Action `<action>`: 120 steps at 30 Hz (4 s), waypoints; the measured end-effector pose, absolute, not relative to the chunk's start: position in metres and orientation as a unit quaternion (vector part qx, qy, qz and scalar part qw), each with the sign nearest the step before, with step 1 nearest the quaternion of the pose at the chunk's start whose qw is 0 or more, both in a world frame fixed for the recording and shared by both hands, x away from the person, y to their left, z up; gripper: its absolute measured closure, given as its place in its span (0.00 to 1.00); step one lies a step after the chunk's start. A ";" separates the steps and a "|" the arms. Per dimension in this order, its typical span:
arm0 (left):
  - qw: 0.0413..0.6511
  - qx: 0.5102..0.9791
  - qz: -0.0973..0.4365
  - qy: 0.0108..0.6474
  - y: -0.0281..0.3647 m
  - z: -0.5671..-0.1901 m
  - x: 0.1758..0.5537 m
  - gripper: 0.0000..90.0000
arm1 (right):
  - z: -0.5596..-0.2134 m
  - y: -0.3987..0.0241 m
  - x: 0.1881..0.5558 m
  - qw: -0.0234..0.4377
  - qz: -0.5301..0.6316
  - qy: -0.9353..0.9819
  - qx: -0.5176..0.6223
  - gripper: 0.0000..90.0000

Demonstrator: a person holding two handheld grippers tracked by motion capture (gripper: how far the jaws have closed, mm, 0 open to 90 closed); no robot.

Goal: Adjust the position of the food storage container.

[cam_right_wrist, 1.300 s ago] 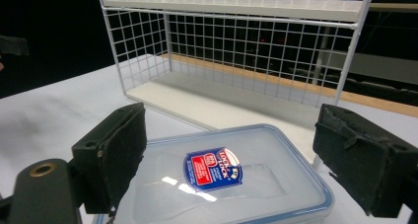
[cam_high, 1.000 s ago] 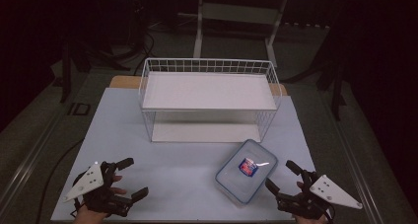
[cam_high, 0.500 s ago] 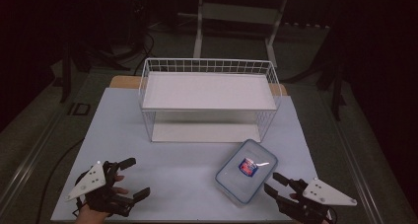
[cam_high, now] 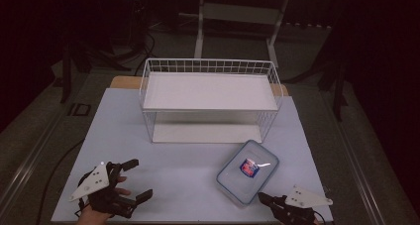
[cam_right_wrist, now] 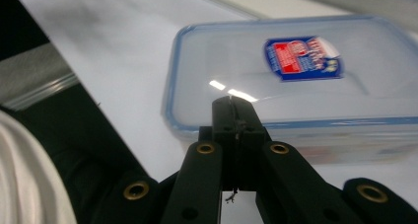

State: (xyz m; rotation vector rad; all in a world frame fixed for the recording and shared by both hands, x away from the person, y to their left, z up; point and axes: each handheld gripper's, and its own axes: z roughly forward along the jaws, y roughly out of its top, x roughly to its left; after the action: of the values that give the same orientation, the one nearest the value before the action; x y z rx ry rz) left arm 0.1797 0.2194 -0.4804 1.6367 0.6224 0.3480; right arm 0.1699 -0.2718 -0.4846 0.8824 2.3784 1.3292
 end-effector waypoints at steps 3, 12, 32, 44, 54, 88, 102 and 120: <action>0.627 0.715 0.150 0.271 0.219 -0.481 0.180 0.00 | -0.488 -0.268 0.172 0.131 0.456 0.828 0.300 1.00; 0.627 0.716 0.150 0.269 0.219 -0.480 0.179 0.00 | -0.492 -0.249 0.178 0.118 0.452 0.837 0.285 1.00; 0.623 0.720 0.151 0.266 0.218 -0.481 0.179 0.00 | -0.496 -0.253 0.178 0.123 0.426 0.847 0.294 1.00; 0.622 0.721 0.152 0.264 0.218 -0.481 0.178 0.00 | -0.497 -0.241 0.188 0.124 0.423 0.854 0.275 1.00; 0.622 0.722 0.152 0.264 0.218 -0.481 0.178 0.00 | -0.502 -0.240 0.193 0.119 0.421 0.854 0.281 1.00; 0.619 0.725 0.149 0.263 0.215 -0.483 0.179 0.00 | -0.502 -0.329 0.291 0.234 0.386 0.787 0.420 1.00; 0.617 0.728 0.147 0.261 0.215 -0.483 0.180 0.00 | -0.511 -0.319 0.288 0.210 0.383 0.796 0.419 1.00; 0.614 0.731 0.142 0.260 0.213 -0.484 0.180 0.00 | -0.511 -0.296 0.257 0.162 0.400 0.819 0.379 1.00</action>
State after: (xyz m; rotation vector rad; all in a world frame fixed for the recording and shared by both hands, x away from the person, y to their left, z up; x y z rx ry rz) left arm 0.1798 0.2127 -0.4838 1.6859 0.5987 0.3279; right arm 0.2570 -0.2956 -0.5111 1.0807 2.3374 1.1412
